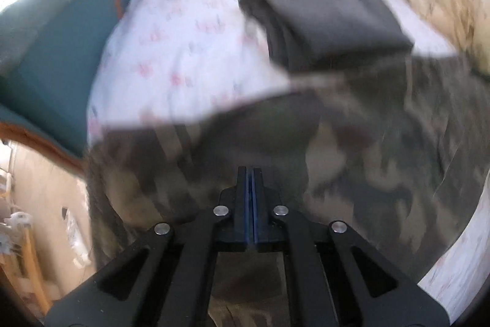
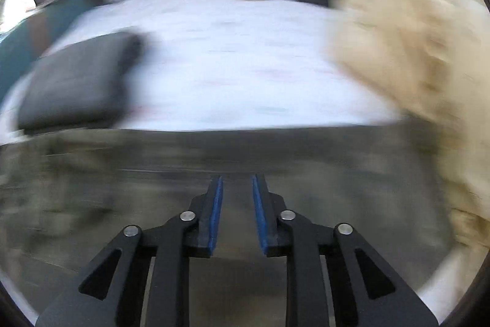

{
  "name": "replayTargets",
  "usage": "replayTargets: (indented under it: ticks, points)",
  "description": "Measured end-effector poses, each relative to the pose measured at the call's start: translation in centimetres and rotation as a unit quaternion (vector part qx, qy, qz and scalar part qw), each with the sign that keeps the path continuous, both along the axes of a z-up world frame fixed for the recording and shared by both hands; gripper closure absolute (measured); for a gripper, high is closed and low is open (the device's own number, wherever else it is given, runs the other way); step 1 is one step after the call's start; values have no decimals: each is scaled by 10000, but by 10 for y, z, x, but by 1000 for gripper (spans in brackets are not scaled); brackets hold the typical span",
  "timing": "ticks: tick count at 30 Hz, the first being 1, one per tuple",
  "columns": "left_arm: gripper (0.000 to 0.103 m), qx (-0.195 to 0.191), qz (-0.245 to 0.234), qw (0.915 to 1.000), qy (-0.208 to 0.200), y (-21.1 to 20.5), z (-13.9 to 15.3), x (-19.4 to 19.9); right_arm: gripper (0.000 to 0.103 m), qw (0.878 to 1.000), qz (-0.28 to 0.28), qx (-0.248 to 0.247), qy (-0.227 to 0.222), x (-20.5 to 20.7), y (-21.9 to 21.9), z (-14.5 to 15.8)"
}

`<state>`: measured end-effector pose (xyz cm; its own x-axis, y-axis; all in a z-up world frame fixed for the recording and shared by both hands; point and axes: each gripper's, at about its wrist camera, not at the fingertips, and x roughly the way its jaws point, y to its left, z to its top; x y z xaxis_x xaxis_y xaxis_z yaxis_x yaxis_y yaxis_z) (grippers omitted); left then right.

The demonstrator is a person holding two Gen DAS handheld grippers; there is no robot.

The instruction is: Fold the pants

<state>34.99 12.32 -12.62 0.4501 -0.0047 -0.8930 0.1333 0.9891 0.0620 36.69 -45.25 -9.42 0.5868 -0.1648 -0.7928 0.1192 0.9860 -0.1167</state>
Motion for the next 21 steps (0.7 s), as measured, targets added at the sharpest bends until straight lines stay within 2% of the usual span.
replayTargets:
  ticks: [2,3,4,5,7,8,9,10,12,14,16,18,20,21]
  points:
    - [101,338,127,9988,329,4,-23,4,79,9968,-307,-420,600,3,-43,-19]
    - [101,274,158,9987,410,7,-32,6,83,9911,-427,-741,1024,5,-67,-36]
    - [101,271,139,9990,324,6,-31,5,86,9886,-574,-836,1115,4,-91,-44]
    - [101,323,106,9989,313,4,-30,4,87,9872,-796,-880,1065,1,-115,-43]
    - [101,522,13,9980,352,-1,-30,2,87,9699,-1748,-1271,1124,-1,-165,-40]
    - [101,549,45,9977,392,-1,-29,0,90,9690,-1957,-1009,1122,-5,-183,-39]
    - [101,576,81,9973,442,-4,-29,2,90,9708,-2024,-703,1081,-6,-193,-37]
    - [101,615,147,9968,492,-4,-27,2,90,9715,-2027,-640,1053,-6,-194,-32]
    - [101,646,361,9958,535,-4,-16,-4,89,9720,-1949,-983,867,-5,-179,-16]
    - [98,162,696,9967,382,5,12,-18,89,9800,-1774,-827,357,-14,-156,9]
    - [83,-249,1027,9944,17,21,46,-35,89,9879,-1527,-287,-14,-20,-132,30]
    - [44,-475,1475,9873,-359,40,75,-54,70,9910,-1299,150,-300,-30,-110,45]
    - [28,-646,1941,9772,-568,60,93,-70,58,9912,-1125,483,-513,-42,-76,53]
    - [27,-778,2214,9699,-648,73,102,-79,50,9897,-1079,730,-595,-61,-66,56]
